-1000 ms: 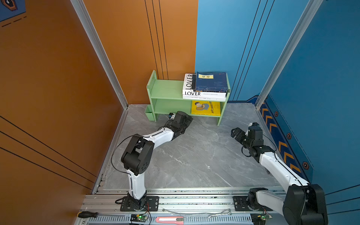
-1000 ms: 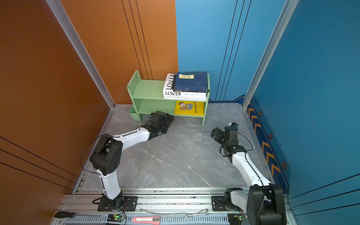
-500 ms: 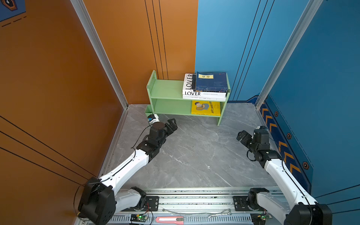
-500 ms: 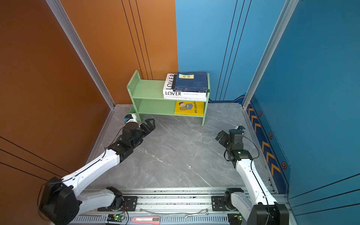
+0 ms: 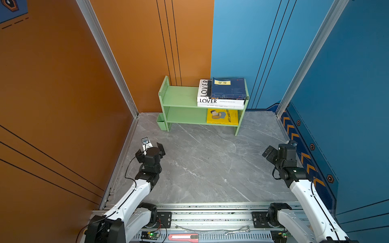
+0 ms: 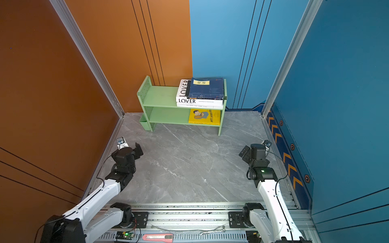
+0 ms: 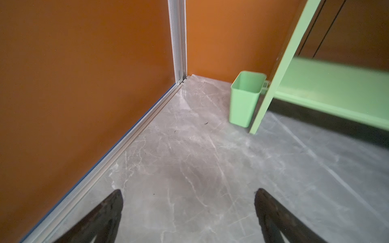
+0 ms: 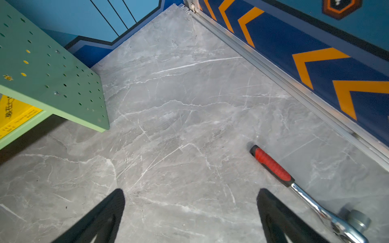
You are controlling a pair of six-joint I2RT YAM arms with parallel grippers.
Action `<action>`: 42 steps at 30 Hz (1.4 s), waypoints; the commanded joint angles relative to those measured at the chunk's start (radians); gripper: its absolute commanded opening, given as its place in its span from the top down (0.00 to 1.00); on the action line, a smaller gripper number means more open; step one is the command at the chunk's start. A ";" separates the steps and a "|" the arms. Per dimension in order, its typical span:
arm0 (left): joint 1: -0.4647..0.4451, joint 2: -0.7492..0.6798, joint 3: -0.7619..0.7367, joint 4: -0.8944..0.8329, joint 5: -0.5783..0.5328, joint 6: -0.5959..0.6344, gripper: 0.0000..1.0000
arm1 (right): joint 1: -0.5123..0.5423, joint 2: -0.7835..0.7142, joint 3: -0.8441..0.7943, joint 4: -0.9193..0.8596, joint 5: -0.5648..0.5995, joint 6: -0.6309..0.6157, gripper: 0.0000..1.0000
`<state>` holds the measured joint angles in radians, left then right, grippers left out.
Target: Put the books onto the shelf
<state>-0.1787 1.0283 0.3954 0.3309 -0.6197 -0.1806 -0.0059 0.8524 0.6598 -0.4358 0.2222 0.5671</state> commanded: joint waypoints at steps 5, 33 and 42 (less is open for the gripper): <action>0.056 0.212 -0.136 0.483 0.050 0.117 0.02 | -0.005 -0.027 0.028 -0.094 0.072 -0.004 0.00; 0.114 0.533 -0.034 0.625 0.287 0.162 0.02 | -0.009 -0.042 -0.275 0.402 0.199 -0.224 0.00; 0.113 0.532 -0.034 0.625 0.285 0.163 0.02 | -0.016 0.027 -0.488 0.891 0.142 -0.322 0.00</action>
<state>-0.0601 1.5692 0.3466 0.9680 -0.3256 -0.0227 -0.0154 0.8497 0.1909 0.2436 0.3985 0.3004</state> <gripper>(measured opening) 0.976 0.999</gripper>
